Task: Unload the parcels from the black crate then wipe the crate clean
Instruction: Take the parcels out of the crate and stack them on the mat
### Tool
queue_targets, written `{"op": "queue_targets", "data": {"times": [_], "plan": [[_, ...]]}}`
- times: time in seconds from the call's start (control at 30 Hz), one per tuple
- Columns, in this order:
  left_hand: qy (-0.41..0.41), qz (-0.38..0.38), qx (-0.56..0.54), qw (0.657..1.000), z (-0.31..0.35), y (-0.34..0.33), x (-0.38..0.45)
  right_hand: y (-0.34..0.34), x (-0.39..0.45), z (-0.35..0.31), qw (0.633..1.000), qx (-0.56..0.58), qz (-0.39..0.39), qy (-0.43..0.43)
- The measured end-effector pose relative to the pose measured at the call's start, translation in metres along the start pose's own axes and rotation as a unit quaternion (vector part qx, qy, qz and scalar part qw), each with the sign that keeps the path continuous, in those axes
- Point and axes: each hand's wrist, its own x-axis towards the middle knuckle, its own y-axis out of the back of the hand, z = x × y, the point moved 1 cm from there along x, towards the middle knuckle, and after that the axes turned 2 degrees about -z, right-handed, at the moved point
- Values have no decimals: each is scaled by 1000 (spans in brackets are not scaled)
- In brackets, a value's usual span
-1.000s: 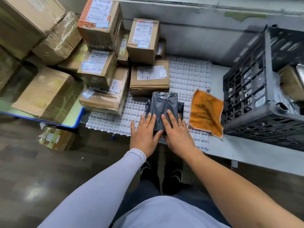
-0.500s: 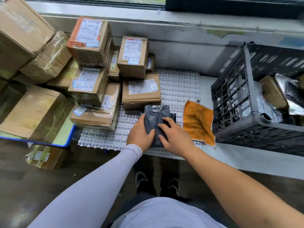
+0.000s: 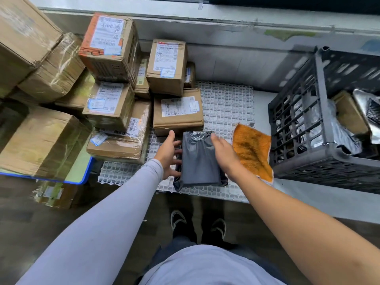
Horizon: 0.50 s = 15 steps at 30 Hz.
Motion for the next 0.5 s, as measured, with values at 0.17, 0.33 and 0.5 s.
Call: {"op": "queue_targets", "data": {"times": [0.17, 0.33, 0.5], "plan": [[38, -39, -15, 998, 7, 4, -2, 18, 1, -8, 978, 168, -63, -107], [35, -45, -26, 998, 6, -2, -13, 32, -4, -8, 961, 226, -73, -145], [9, -38, -41, 998, 3, -1, -24, 41, -10, -1, 945, 276, -88, -149]]}}
